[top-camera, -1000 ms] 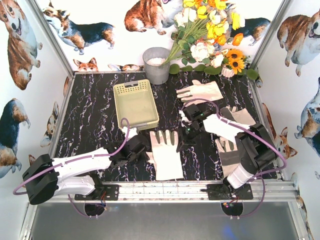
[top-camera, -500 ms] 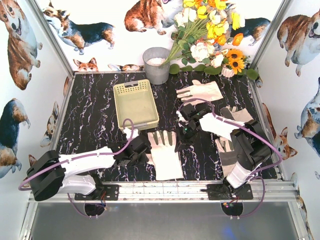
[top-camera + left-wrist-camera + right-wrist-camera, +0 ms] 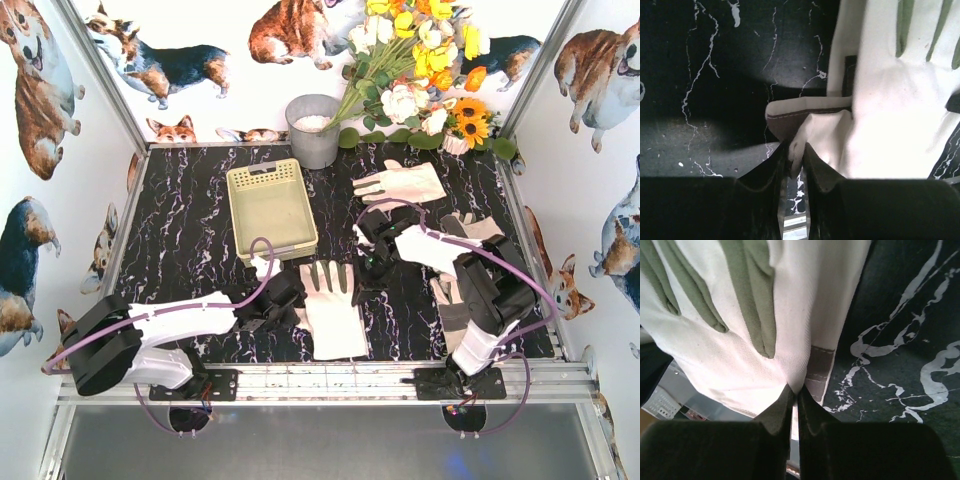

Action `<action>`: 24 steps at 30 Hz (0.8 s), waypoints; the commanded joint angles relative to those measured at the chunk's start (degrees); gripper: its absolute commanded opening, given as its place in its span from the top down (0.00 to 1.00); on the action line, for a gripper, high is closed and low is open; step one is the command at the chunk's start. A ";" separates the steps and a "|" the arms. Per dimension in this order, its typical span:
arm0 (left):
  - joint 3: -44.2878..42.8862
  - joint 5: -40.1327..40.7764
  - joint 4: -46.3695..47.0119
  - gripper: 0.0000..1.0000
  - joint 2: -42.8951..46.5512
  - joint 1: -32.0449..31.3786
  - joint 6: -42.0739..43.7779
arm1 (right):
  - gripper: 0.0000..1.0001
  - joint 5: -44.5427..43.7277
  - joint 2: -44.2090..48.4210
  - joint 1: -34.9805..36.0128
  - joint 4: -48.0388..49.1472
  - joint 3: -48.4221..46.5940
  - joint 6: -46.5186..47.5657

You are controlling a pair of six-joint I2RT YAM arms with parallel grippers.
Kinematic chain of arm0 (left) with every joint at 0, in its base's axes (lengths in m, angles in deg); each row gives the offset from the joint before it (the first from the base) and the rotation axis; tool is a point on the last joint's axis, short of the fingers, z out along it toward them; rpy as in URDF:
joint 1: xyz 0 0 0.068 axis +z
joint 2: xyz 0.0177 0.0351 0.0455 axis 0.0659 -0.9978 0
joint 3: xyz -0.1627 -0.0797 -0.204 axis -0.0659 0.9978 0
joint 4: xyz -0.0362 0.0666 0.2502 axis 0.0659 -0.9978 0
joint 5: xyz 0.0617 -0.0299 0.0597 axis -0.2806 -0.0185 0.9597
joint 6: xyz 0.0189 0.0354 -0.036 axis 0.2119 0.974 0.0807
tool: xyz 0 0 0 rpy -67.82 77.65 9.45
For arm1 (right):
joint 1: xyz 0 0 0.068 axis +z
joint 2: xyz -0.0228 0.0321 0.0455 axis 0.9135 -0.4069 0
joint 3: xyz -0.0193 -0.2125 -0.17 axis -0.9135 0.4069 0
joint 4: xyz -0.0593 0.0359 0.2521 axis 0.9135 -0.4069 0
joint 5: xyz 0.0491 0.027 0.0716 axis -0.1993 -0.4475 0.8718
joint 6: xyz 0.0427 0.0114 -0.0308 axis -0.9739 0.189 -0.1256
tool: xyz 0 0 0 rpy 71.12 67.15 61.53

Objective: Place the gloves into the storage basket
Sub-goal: Pair the glove with the glove.

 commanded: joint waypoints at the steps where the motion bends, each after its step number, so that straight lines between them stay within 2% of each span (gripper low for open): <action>1: -0.53 0.85 -2.92 0.84 -0.55 0.35 2.20 | 0.95 -3.59 -0.63 -0.35 0.69 -0.91 0.94; 3: -1.33 0.97 -3.56 0.72 0.33 0.33 2.20 | 0.89 -3.81 -0.43 -0.40 0.53 -0.99 0.93; 6: -1.71 1.69 -5.29 0.62 2.61 0.32 1.52 | 0.79 -4.20 0.37 -0.42 -0.10 -1.10 0.93; 12: -3.36 3.47 -10.71 0.49 9.05 0.27 1.14 | 0.60 -4.96 5.12 -1.88 -2.96 -1.30 1.36; 15: -4.81 1.49 -9.84 0.45 10.94 0.35 2.80 | 0.51 -2.97 9.61 -4.12 -3.52 -0.22 1.20; 19: -5.74 -4.67 -3.49 0.45 9.04 0.35 4.64 | 0.41 2.02 14.06 -6.75 -1.80 2.93 0.94; 24: -7.88 -7.68 1.58 0.58 1.48 0.41 6.34 | 0.37 8.66 14.95 -8.95 3.56 8.31 -0.47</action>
